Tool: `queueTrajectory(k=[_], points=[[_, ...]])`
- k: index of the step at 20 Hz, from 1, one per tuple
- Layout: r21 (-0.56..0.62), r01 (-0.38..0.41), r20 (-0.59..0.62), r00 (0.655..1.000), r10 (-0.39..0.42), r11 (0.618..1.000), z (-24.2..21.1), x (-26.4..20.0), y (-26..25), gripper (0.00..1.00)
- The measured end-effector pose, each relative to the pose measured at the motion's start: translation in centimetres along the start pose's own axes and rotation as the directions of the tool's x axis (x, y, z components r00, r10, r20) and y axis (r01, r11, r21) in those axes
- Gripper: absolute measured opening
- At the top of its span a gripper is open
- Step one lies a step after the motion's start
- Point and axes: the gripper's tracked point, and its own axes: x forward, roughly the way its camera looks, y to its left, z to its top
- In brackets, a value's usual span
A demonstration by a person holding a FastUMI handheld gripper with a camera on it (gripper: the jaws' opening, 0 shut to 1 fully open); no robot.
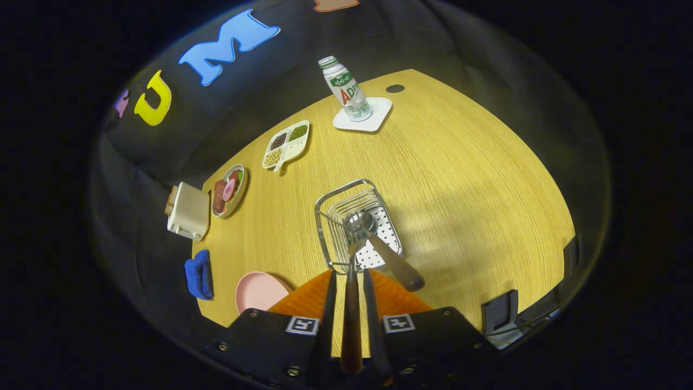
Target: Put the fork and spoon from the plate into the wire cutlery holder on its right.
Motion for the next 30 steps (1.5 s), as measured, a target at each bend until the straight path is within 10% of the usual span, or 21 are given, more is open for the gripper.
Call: queueTrajectory(k=[3,30], points=[[-0.005,0.000,0.021,1.000,0.000,1.000,0.3,-0.8,0.2,0.46],[-0.019,-0.095,0.236,0.967,0.096,0.995,-0.4,-10.4,4.1,0.45]])
